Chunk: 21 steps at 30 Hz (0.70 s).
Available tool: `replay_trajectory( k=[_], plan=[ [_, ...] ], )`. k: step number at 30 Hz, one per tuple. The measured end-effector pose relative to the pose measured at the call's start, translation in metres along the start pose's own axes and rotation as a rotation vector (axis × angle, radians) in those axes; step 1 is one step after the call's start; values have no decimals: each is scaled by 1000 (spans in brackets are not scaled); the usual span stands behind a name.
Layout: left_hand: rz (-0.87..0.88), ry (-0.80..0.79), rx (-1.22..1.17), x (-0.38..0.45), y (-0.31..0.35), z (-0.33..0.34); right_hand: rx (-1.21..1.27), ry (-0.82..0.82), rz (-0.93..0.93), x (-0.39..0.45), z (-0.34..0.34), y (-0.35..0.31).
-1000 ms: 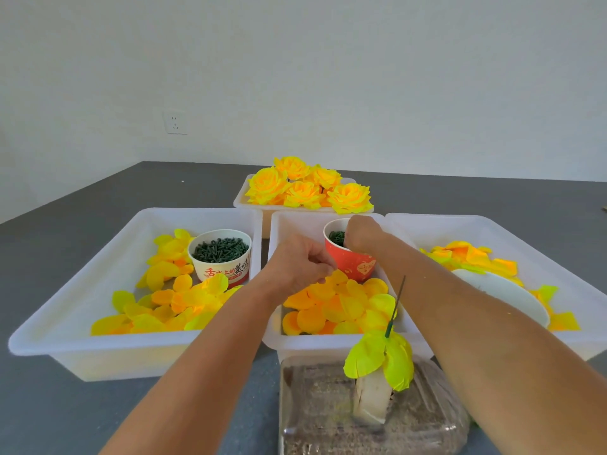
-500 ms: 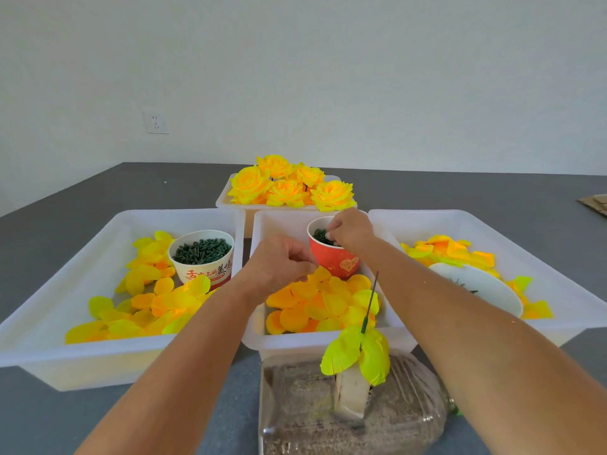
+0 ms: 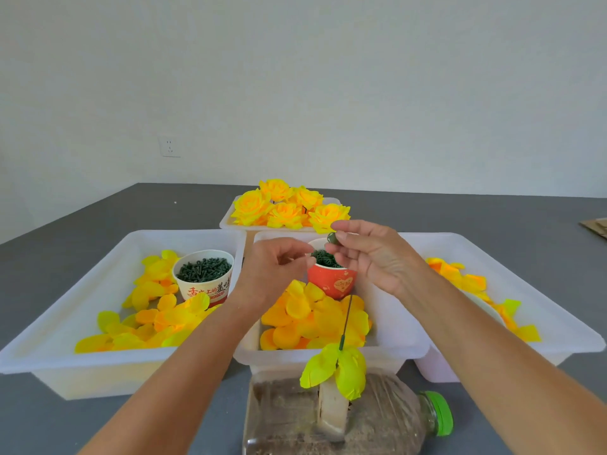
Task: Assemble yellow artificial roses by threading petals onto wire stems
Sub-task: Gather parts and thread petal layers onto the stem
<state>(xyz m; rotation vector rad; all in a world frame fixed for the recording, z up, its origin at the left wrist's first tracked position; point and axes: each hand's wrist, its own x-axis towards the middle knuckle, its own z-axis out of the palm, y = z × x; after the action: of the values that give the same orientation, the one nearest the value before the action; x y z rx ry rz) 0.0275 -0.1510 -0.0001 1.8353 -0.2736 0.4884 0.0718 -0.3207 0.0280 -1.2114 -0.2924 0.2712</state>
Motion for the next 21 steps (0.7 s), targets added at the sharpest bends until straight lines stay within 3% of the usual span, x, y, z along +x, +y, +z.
replay_trajectory(
  k=[7,21],
  plan=[
    [94,73,-88,-18,50,12,-45,-126,-72,-48,7,-16],
    [-145,4,-410,-43,83,9,-549,-71,-474,-85,18,-27]
  ],
)
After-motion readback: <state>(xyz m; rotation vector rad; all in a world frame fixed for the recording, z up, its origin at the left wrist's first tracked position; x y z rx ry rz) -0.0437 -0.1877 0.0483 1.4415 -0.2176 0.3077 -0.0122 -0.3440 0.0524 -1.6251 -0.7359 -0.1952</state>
